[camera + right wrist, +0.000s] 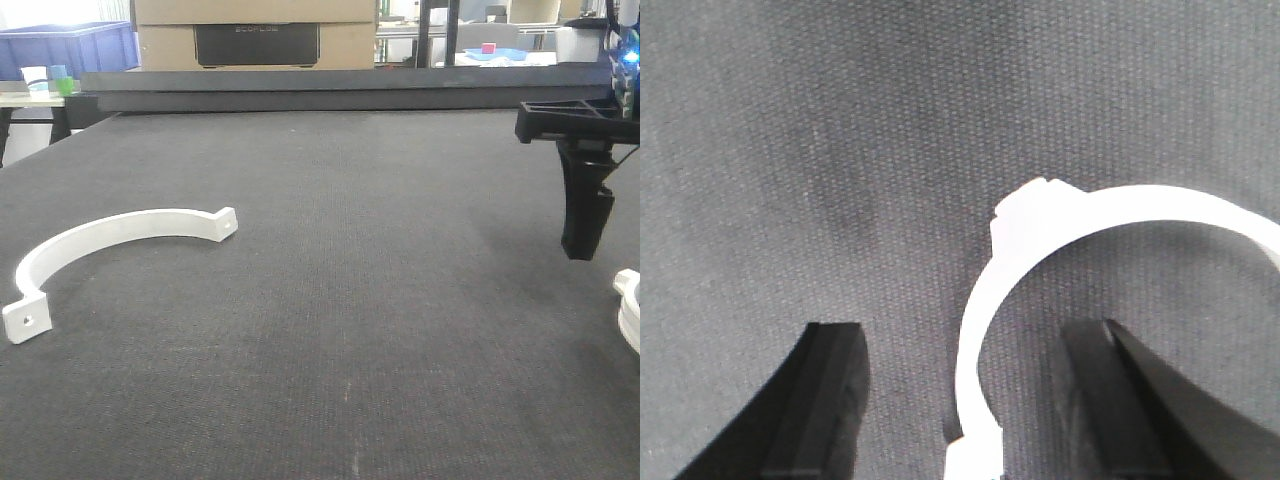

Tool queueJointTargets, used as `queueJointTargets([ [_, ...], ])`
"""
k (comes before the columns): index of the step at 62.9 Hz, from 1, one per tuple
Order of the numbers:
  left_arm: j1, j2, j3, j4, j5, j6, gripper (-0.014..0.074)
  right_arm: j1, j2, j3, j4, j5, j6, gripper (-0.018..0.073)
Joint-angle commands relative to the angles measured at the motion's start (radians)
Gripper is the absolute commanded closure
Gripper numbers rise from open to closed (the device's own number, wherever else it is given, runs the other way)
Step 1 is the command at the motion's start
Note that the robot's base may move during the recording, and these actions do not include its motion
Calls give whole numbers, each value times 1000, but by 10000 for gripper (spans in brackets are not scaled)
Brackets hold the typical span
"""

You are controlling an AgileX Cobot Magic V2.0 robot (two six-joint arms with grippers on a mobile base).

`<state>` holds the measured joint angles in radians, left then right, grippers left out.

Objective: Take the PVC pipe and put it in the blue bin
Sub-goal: 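Lower the right gripper onto the nearer white half-ring clamp and grasp it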

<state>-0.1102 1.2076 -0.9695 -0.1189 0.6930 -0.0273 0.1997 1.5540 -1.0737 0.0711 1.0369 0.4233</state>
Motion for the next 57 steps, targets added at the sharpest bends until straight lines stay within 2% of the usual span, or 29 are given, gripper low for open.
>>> queueJointTargets([
  [1, -8, -2, 2, -8, 1, 1, 707, 1, 0, 18, -4, -17, 20, 270],
  [19, -8, -2, 2, -6, 8, 1, 707, 1, 4, 64, -4, -83, 59, 274],
  [46, -8, -2, 2, -6, 54, 1, 707, 1, 87, 64, 5, -77, 67, 276],
  [51, -8, -2, 2, -6, 54, 1, 707, 1, 89, 64, 5, -76, 67, 308],
  [57, -8, -2, 2, -6, 54, 1, 707, 1, 89, 64, 5, -74, 67, 410],
])
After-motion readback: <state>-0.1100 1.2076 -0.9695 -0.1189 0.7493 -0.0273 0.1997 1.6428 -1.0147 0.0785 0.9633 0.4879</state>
